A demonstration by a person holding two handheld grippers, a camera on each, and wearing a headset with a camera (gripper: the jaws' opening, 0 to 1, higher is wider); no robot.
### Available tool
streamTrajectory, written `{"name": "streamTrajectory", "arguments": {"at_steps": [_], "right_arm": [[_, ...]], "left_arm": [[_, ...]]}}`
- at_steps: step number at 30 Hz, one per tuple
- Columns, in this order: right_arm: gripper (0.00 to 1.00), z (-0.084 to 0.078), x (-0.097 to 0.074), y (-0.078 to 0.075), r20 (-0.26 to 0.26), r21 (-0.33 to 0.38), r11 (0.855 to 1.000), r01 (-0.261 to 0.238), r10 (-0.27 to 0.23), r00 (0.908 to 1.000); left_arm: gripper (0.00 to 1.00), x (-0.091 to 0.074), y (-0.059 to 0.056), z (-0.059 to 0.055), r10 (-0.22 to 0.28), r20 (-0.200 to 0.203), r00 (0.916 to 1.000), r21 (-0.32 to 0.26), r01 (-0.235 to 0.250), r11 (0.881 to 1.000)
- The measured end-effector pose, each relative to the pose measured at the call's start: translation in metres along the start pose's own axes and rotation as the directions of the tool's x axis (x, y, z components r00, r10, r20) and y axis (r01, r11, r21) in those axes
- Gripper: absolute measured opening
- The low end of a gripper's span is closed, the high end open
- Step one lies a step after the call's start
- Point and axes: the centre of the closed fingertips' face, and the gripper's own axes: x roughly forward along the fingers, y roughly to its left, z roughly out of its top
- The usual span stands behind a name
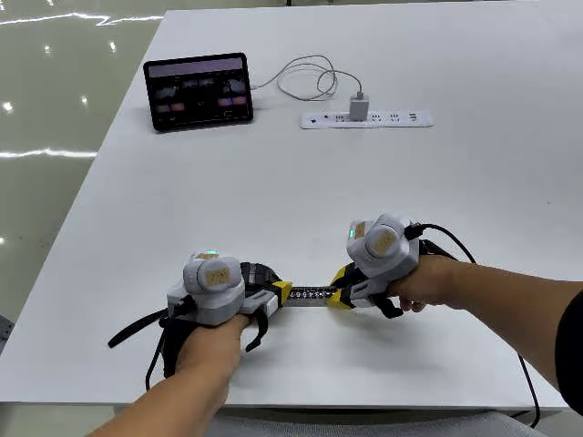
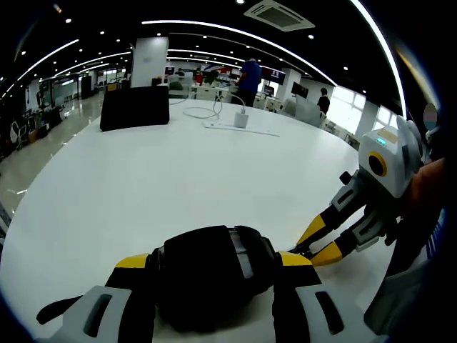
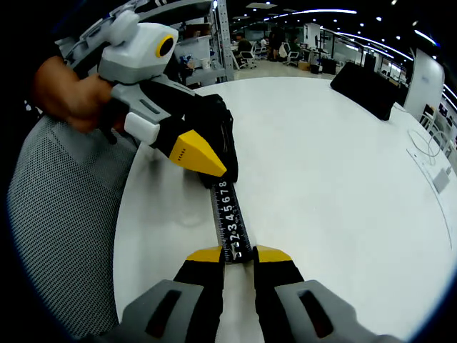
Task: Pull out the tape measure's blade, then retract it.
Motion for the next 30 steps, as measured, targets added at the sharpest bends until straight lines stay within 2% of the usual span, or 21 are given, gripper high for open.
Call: {"name": "streamTrajectory", "arguments": {"at_steps": [10,17,24,30], "right_arm": [[0.11,0.007,0.005,0.003,0.012,-0.006,1.000,-0.006,0.006,0.9999],[0.11,0.019,0.015,0.009,0.028,-0.014,1.000,-0.014,0.015,0.9995],[0.11,0.029,0.023,0.010,0.047,-0.008,1.000,-0.006,0.007,0.9989],[0.11,0.032,0.025,0.009,0.051,-0.032,0.999,-0.014,0.016,0.9986]], "left_arm": [[0.63,0.000,0.000,0.000,-0.001,0.002,1.0000,-0.004,0.001,1.000],[0.62,0.000,0.000,0.001,-0.006,0.000,1.0000,-0.008,0.006,1.000],[0.62,0.000,0.000,0.001,-0.007,-0.001,1.0000,-0.011,0.007,1.000],[0.62,0.000,0.001,0.001,-0.005,0.000,1.0000,-0.013,0.005,1.000]]}}
